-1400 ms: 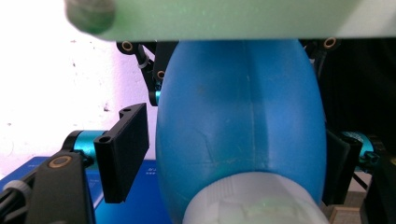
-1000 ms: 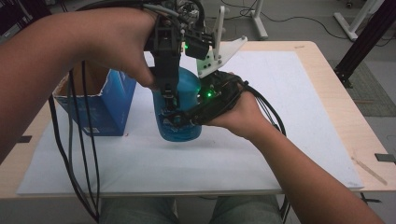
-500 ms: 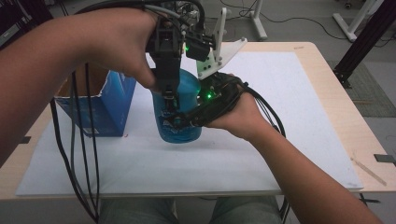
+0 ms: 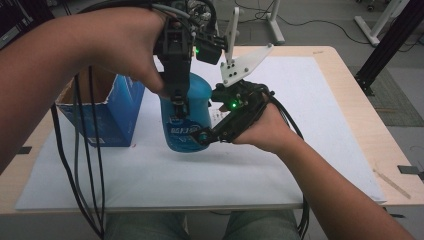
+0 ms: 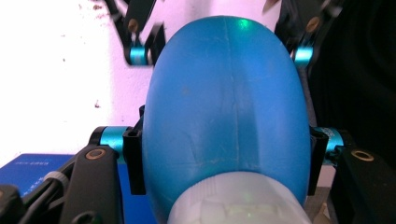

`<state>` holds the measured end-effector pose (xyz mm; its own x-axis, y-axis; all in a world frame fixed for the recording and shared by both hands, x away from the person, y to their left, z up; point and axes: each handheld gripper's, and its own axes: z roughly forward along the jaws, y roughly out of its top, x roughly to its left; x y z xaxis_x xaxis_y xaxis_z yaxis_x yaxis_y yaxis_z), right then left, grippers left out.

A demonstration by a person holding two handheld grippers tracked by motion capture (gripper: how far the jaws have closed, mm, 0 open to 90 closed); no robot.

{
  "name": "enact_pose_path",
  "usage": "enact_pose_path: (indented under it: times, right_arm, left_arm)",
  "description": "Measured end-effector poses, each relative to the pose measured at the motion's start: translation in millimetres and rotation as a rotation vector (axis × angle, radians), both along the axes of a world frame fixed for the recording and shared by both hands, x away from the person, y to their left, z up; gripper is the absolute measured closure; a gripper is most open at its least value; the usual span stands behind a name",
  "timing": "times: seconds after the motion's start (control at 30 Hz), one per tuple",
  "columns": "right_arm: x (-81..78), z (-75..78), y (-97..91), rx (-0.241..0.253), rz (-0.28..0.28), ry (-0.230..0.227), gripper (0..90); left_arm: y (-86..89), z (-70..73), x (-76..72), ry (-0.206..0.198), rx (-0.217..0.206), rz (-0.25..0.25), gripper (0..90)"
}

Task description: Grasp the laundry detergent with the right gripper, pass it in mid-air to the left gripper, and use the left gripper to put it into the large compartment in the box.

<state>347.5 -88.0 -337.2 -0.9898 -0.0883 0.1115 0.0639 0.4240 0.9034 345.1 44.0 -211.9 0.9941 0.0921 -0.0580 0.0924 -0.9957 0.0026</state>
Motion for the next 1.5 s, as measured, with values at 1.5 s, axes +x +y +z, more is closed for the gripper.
enact_pose_path:
  times: [1.5]
  right_arm:
    - [22.3, 38.3, -55.1, -0.533, -0.116, -0.216, 0.6]
  left_arm:
    - [86.2, 82.5, 27.1, 0.036, -0.037, 0.524, 38.2]
